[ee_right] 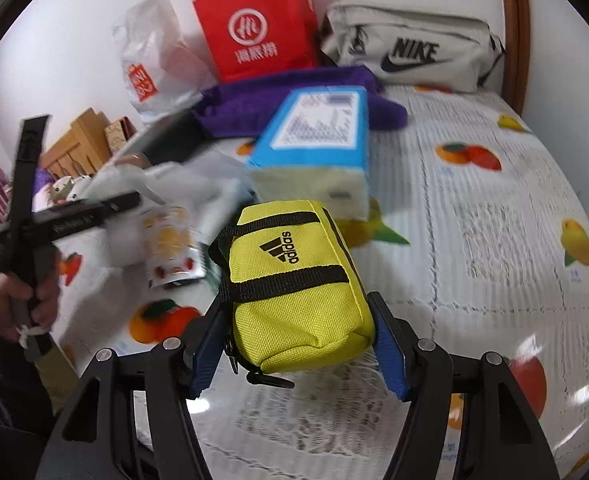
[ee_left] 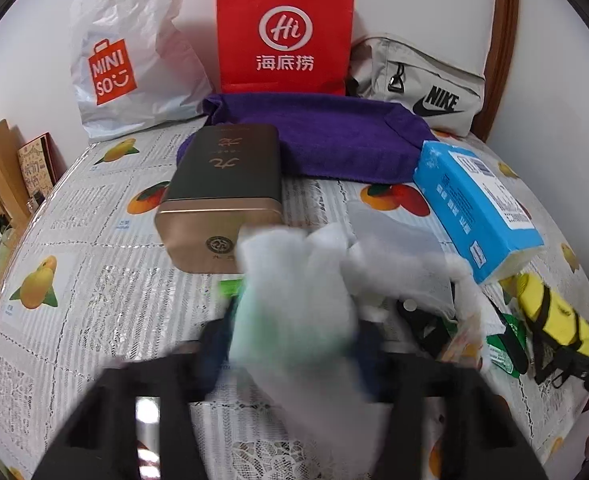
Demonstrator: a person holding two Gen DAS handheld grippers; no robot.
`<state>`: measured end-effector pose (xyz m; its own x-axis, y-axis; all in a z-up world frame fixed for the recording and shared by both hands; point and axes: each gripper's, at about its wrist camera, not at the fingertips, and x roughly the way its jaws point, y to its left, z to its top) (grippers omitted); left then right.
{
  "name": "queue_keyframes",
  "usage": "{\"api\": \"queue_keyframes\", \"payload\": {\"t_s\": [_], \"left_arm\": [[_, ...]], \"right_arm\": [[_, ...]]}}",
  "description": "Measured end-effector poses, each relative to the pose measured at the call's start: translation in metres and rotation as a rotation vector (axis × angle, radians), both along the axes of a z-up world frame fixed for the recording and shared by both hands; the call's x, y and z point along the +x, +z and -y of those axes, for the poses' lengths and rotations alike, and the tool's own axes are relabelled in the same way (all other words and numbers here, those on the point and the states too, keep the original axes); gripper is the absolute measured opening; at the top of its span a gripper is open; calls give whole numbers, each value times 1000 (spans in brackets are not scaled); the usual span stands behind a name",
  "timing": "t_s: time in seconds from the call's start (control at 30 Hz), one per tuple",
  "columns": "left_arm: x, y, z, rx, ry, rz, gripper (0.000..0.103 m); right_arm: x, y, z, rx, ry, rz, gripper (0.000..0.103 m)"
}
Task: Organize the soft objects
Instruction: 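Grasp the white-and-mint gloves with the left tool while the right tool lifts the yellow pouch, then carry the gloves in the left tool and the pouch in the right tool onto the purple towel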
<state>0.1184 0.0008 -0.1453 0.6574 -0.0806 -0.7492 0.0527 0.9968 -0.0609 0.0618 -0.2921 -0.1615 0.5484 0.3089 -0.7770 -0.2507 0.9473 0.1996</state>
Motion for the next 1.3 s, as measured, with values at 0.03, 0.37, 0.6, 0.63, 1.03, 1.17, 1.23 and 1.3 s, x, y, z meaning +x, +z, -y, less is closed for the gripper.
{"api": "queue_keyframes", "payload": {"t_s": [0.03,0.37,0.6,0.63,1.03,1.17,1.23,1.3], "left_arm": [[-1,0,-2,-17,-6,-3,31],[-17,21,-33,-126,22,33,22],[-27,33,-53,-167,54,59,22],[-29,35,-56,-166,62,68,22],[-42,58,-74,-206,102,125,18],[-40,69,-74,-211,104,138,18],[-39,73,-75,-211,109,142,18],[-37,77,-75,-209,111,147,18]], "right_arm": [[1,-3,2,3,-3,-6,66],[6,-7,5,17,-11,-11,66],[6,-6,-1,-2,-15,-15,66],[6,-6,-1,-5,-17,-16,66],[-1,15,0,-9,-31,16,66],[-3,33,-2,0,-19,50,66],[-1,44,-3,13,-8,73,66],[1,55,-4,26,0,93,66]]}}
